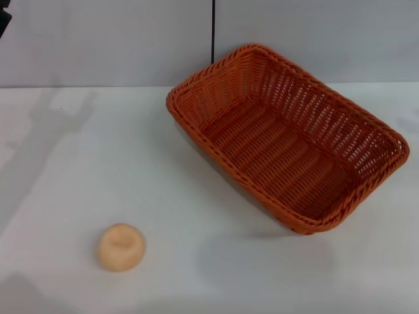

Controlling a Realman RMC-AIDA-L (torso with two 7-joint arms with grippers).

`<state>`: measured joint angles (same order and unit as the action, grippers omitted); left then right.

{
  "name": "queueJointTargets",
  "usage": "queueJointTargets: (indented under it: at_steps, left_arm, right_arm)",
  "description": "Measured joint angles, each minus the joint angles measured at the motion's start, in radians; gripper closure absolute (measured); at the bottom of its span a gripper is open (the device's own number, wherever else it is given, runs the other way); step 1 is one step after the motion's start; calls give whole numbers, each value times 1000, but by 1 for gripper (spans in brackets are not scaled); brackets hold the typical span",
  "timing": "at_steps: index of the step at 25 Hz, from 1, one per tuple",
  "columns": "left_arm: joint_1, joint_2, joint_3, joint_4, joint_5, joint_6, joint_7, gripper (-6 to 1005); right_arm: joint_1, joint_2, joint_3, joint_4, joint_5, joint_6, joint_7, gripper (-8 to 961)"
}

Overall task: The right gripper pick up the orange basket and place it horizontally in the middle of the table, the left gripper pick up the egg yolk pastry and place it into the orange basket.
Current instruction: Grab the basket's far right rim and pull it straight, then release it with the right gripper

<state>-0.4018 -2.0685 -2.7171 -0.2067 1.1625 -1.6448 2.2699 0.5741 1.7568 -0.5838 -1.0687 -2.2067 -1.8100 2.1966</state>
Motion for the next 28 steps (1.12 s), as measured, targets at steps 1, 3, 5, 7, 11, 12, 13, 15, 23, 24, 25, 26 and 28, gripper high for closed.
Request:
queueJointTargets:
  at_steps: [1,3,5,7,11,12,13,15,23,24,25,26,28]
  left_arm:
    - [0,0,2,2,1,0,0,162]
    - [0,0,2,4,1,-1,0,162]
    - [1,0,3,7,1,-2,0,162]
    - [3,1,6,13,1,-6,0,162]
    - [12,0,7,16,2,-18,0,162]
    - [14,1,7,18,2,-20,0,162]
    - [16,1,7,21,1,-23,0,163]
    - [16,1,7,21,1,-23,0,163]
    - [21,1,7,24,1,-37,-1,163]
    - [22,2,7,24,0,-37,-3,164]
    - [23,2,7,24,-1,-37,-4,164]
    - [23,2,7,24,-2,-37,-5,164]
    - [23,2,7,24,-2,-37,-5,164]
  right_arm:
    - [53,2,0,12,-85,1,11,421]
    - [78,5,0,23,-123,4,15,421]
    - [124,17,-1,52,-195,13,15,421]
    - [156,34,-8,81,-253,29,9,422]
    - [184,71,-108,126,-320,105,7,422]
    - [184,71,-108,126,-320,105,7,422]
    - [185,77,-131,132,-321,118,9,422]
    - [186,86,-163,143,-322,140,10,423]
    - [190,117,-182,165,-325,175,-6,423]
    - [191,121,-182,173,-325,178,-8,424]
    - [191,123,-182,180,-325,180,-9,424]
    - [191,124,-183,192,-325,186,-12,424]
    - [191,127,-184,219,-325,199,-19,424]
